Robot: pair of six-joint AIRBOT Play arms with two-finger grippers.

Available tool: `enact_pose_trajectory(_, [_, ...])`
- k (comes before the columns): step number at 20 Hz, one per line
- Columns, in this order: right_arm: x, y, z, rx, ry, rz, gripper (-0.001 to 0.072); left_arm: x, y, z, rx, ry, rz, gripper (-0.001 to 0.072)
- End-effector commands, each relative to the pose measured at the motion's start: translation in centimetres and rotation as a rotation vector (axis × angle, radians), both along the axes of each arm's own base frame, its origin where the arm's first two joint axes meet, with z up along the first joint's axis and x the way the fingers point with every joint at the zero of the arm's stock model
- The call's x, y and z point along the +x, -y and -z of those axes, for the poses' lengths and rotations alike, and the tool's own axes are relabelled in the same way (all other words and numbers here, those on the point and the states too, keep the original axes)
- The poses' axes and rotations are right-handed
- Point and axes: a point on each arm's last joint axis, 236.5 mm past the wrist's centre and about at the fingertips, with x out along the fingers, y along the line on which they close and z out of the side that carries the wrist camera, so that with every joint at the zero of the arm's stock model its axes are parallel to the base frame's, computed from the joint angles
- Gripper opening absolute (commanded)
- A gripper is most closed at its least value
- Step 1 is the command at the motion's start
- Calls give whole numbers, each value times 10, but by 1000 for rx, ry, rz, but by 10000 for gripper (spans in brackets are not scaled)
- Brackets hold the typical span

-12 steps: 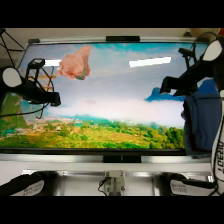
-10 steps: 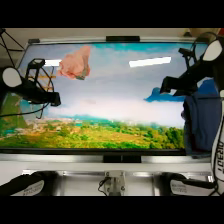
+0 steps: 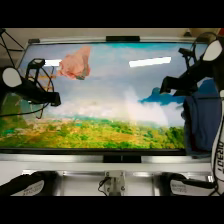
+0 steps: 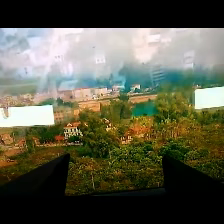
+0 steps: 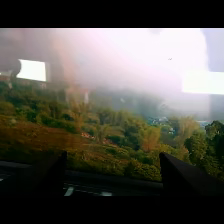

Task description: Fold the shirts.

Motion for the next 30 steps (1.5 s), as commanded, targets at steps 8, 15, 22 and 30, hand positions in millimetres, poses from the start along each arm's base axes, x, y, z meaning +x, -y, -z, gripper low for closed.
enact_pose_trajectory(8, [26,-3,-5,17,107,20,691,98,61,-43,-302,411,-33,710])
enact_pose_trajectory(15, [38,-6,-9,30,160,30,691,202,62,-50,-350,759,-95,710])
enact_pose_trajectory(22, [39,-24,-15,127,148,86,691,261,22,90,-432,443,-454,537])
enact_pose_trajectory(30, [40,-34,-19,173,155,82,691,292,20,144,-715,278,-748,670])
